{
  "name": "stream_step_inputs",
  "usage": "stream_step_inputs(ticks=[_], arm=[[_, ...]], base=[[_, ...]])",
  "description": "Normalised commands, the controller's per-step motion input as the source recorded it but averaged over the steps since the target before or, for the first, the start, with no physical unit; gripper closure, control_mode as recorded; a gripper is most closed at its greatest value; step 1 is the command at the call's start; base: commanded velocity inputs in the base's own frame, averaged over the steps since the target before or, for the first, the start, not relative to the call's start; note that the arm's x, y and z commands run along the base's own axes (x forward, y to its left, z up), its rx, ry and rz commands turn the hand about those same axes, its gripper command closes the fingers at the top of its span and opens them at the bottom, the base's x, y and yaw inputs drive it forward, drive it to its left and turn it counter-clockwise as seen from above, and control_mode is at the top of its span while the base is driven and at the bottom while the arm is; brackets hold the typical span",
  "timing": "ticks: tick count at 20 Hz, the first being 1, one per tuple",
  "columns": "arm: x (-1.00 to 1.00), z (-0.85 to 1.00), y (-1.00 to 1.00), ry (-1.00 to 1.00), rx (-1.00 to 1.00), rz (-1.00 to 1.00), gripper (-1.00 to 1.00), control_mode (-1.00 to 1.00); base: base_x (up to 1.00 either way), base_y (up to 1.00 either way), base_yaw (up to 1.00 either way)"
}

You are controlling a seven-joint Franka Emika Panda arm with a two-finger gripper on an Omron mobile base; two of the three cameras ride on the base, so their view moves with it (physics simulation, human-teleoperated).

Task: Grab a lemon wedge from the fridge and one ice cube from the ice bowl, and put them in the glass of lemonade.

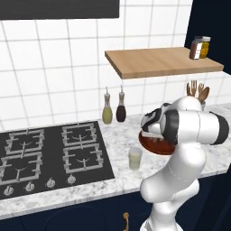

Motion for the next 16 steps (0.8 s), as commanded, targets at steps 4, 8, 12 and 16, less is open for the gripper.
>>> stream_step_inputs(ticks=[4,8,12,16], arm=[[0.0,-0.36,0.0,0.0,0.0,0.0,1.0,-1.0],[0.0,-0.19,0.0,0.01,0.0,0.0,1.0,-1.0],[0.05,0.0,0.0,0.0,0.0,0.0,1.0,-1.0],[-0.05,0.21,0.0,0.0,0.0,0.0,1.0,-1.0]], base=[[0.0,0.0,0.0],[0.0,0.0,0.0],[0.0,0.0,0.0],[0.0,0.0,0.0]])
